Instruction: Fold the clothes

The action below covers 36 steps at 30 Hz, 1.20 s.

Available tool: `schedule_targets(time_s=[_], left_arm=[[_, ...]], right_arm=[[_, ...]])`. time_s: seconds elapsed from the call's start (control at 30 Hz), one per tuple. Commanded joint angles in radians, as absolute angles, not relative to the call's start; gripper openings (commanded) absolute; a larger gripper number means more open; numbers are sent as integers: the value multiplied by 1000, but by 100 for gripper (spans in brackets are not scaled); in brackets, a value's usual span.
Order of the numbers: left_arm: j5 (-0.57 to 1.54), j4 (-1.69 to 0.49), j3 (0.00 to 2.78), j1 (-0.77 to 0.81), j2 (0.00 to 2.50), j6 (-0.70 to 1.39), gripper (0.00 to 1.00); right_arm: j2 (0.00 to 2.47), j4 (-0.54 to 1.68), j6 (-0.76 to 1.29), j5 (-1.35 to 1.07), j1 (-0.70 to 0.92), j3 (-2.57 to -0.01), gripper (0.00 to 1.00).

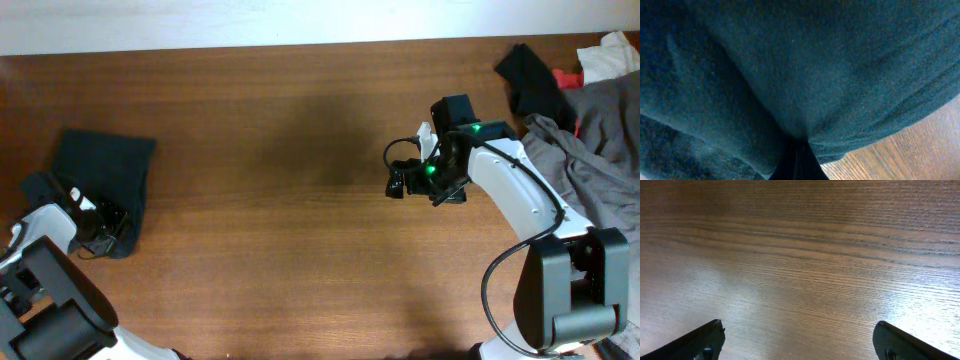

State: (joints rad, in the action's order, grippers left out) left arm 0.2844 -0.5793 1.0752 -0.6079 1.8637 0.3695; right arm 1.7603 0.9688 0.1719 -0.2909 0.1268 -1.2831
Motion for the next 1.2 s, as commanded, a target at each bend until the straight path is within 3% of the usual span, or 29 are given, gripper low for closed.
schedule_targets(time_s=[0.0,0.23,0.43,0.83,1.17], left_arm=[[299,-569,1084,-598,1903,342,0],[332,-570,1222,-598,1772,342,0],[102,-558,1268,-598,1723,342,0],[-140,-466,1264,-606,1840,312,0],[-150,-424,1264,-716,1965,313,0]], right_arm=[[1740,968,165,-276,123,-1296,99],[1740,968,165,-276,123,-1296,99],[1740,968,165,-276,123,-1296,99],[1740,968,165,-276,123,-1296,99],[1740,968,165,-276,123,-1296,98]])
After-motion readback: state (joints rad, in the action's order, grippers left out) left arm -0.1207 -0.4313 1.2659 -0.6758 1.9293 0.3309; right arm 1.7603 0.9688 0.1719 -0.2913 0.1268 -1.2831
